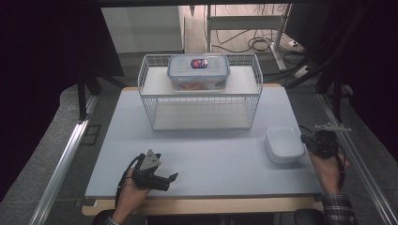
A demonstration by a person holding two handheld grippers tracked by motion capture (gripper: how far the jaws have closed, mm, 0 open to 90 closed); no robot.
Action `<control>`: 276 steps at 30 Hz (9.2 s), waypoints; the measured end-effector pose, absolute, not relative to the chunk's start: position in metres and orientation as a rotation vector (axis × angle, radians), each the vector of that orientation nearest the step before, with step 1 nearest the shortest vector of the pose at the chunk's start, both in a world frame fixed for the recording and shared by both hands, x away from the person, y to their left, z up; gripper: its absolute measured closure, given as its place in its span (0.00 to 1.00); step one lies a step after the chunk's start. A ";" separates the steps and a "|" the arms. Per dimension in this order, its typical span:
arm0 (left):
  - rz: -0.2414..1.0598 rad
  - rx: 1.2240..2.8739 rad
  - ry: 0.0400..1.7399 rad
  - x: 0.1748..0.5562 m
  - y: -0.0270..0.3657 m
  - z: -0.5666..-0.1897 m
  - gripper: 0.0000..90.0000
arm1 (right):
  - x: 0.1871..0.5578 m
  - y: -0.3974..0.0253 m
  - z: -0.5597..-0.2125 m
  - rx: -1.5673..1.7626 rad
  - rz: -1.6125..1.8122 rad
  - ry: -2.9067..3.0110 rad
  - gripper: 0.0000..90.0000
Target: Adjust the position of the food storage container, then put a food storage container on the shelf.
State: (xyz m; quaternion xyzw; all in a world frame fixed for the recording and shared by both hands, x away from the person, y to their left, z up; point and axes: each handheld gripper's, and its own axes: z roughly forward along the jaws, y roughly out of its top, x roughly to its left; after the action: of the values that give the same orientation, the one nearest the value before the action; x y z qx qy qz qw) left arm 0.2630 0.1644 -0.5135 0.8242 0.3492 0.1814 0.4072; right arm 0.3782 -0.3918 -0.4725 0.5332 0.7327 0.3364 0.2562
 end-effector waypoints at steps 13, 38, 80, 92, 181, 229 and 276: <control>0.400 2.091 0.853 0.263 0.161 -0.514 0.07 | 0.372 -0.323 -0.477 1.326 1.015 2.176 0.99; 0.291 2.072 0.859 0.265 0.153 -0.513 0.09 | 0.355 -0.208 -0.491 1.105 1.200 2.429 0.98; 0.359 2.079 0.947 0.291 0.163 -0.510 0.09 | 0.317 -0.203 -0.489 0.971 1.199 2.571 0.98; 0.414 2.021 1.007 0.327 0.163 -0.507 0.28 | 0.342 -0.202 -0.489 1.030 1.175 2.503 0.97; 0.369 2.077 0.980 0.283 0.159 -0.507 0.07 | 0.328 -0.213 -0.483 0.923 1.178 2.461 0.18; -0.023 1.981 0.956 0.368 0.116 -0.509 0.16 | 0.392 -0.158 -0.486 1.098 1.262 2.698 0.30; 0.198 1.802 1.069 0.331 0.132 -0.478 0.87 | 0.361 -0.173 -0.461 1.140 1.385 2.382 0.87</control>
State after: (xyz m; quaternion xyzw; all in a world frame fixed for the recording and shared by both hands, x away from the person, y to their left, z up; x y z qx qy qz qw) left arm 0.3307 0.1316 -0.4779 0.7436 0.4413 0.0819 0.4956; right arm 0.3614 -0.1728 -0.4611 0.3812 0.7962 0.4630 0.0800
